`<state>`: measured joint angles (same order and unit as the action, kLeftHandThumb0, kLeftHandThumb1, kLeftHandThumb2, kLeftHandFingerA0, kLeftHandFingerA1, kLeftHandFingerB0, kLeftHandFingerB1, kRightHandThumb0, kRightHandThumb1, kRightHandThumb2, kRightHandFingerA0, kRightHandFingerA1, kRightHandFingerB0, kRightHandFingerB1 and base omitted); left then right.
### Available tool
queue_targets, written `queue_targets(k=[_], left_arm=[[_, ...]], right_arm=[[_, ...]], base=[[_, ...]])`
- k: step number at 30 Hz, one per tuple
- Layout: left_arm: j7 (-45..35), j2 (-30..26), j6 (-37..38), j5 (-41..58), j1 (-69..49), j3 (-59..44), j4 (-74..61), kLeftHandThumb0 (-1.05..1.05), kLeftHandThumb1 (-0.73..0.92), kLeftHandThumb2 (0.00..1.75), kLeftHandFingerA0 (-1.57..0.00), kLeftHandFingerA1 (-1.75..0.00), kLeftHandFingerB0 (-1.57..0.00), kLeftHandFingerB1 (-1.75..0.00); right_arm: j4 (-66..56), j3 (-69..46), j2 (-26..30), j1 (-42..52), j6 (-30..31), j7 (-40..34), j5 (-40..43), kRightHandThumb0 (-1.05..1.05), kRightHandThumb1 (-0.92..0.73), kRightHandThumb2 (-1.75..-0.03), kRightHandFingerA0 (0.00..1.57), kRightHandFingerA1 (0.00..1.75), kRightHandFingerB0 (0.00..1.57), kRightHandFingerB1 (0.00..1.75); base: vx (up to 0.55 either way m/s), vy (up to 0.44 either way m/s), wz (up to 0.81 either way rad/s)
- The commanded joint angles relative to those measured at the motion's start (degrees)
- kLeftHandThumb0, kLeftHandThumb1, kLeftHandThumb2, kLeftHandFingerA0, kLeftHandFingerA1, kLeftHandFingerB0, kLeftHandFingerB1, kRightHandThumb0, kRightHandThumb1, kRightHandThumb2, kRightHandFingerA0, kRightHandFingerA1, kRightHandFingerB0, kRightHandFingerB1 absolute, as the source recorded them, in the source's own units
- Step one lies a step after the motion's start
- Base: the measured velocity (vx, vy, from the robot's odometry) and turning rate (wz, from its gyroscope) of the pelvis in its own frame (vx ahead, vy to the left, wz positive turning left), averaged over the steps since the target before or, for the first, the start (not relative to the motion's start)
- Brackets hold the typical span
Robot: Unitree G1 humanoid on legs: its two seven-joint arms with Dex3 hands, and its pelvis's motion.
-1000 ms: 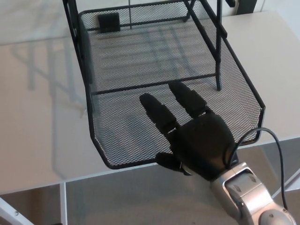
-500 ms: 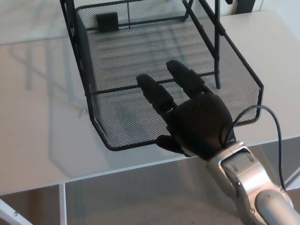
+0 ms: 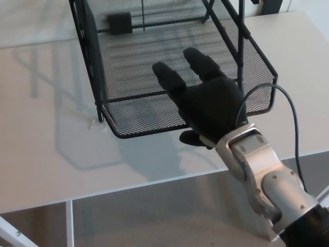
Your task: The robot walk towards a table in front and then pushes a layer of a file tray back to its original position using its right hand
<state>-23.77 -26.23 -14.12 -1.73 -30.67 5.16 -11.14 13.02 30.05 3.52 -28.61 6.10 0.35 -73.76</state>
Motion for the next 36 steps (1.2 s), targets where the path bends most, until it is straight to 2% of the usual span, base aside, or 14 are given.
queue_targets(k=[1,7,26,36], left_arm=[[-0.4,-0.5,1.7,-0.2,0.2,-0.4,0.6,-0.36,0.63,0.59,-0.41,-0.47,-0.31,-0.35],[-0.6,-0.5,1.8,-0.1,0.0,-0.4,0.4,-0.35,0.63,0.58,-0.41,-0.47,-0.31,-0.35],[-0.4,-0.8,1.8,-1.2,-0.3,0.3,0.2,-0.32,0.65,0.59,-0.42,-0.46,-0.31,-0.35],[-0.9,-0.8,1.4,-0.6,0.2,-0.1,0.8,-0.33,0.63,0.58,-0.41,-0.46,-0.31,-0.35]], right_arm=[[3.9,-0.1,-0.3,-3.1,3.1,-1.3,1.7,-0.65,-0.41,-0.75,0.0,0.05,0.0,0.07],[9.7,-0.3,-1.4,-6.5,3.7,-3.8,3.4,-0.68,-0.42,-0.75,0.0,0.01,0.0,0.04],[13.2,1.4,-1.2,-12.7,5.1,-1.9,6.8,-0.67,-0.41,-0.73,0.0,0.01,0.0,0.04],[5.2,2.4,1.3,-3.5,4.2,-3.6,8.5,-0.7,-0.43,-0.75,0.0,0.0,0.0,0.03]], base=[[0.0,0.0,0.0],[0.0,0.0,0.0],[0.0,0.0,0.0],[0.0,0.0,0.0]])
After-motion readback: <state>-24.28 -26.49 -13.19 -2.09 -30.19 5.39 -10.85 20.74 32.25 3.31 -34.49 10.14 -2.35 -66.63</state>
